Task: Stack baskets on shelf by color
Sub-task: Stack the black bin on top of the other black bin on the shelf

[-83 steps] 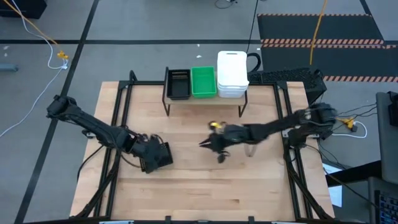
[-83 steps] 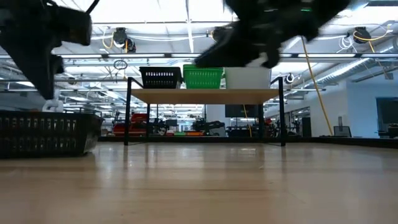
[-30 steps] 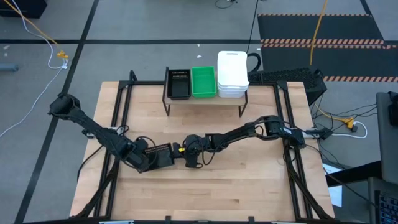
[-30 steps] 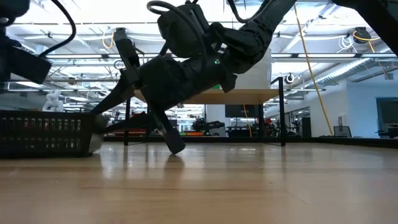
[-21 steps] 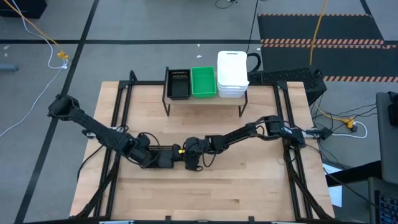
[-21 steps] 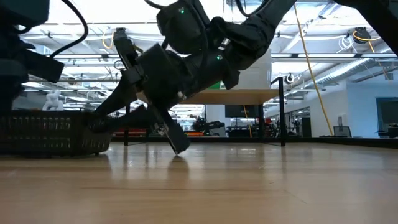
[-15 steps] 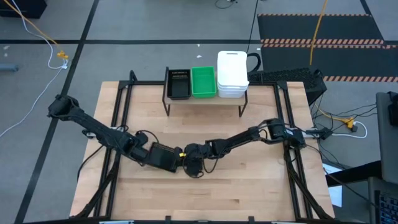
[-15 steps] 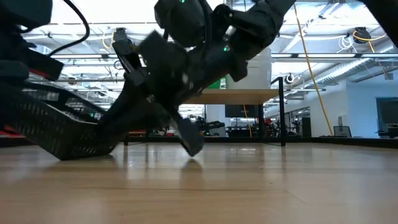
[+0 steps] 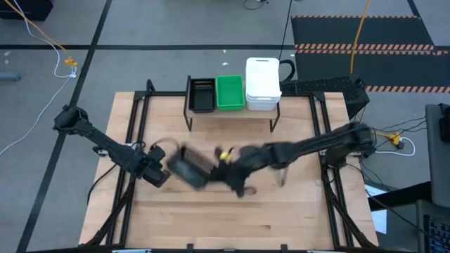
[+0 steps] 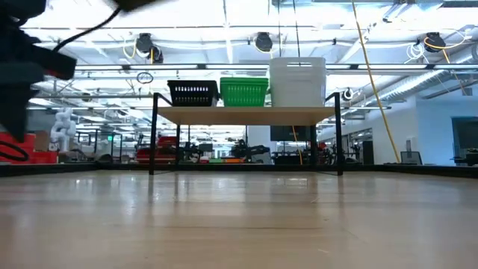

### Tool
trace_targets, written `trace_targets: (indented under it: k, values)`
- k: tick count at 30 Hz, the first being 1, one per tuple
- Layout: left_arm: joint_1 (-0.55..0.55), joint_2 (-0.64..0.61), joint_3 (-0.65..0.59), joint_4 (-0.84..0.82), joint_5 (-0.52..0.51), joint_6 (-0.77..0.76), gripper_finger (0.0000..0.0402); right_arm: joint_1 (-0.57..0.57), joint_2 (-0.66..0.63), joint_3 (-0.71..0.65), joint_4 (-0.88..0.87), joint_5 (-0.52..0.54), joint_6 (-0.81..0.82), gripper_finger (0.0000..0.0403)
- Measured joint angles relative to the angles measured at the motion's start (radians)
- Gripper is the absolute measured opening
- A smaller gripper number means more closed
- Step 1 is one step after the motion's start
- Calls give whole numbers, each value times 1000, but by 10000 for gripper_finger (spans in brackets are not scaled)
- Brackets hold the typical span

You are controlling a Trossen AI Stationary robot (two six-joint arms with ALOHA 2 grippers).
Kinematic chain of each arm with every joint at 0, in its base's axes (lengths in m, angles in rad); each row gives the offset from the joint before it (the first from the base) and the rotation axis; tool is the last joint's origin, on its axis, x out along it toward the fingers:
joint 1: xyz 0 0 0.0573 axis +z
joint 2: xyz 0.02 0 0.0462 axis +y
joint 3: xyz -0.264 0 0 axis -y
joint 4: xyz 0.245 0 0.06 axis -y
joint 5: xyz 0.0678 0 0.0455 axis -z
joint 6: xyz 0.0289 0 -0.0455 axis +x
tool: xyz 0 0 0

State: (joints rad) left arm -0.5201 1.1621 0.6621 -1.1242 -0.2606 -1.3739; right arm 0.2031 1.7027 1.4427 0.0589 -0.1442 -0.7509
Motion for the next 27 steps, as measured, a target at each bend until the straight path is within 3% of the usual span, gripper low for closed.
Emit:
trace_targets:
  k: [3,6,8,11,17,20,23,27]
  values:
    - [1,0,0,2,-145,-20,56,-69,-103,67,24,151,15,2]
    - [6,1,0,11,-241,-3,56,-201,-124,229,-49,107,158,1]
    - [19,1,0,10,-266,24,56,-284,-66,373,-196,44,229,1]
    - [50,0,0,17,-272,50,56,-374,75,583,-385,50,284,1]
    - [84,1,-6,58,-367,58,56,-452,308,827,-547,34,403,1]
    - [90,1,-26,80,-464,63,56,-471,336,852,-592,46,397,1]
    - [90,0,-53,81,-558,22,56,-469,359,806,-623,127,380,1]
    - [90,1,-97,81,-558,-28,56,-443,363,714,-566,250,339,1]
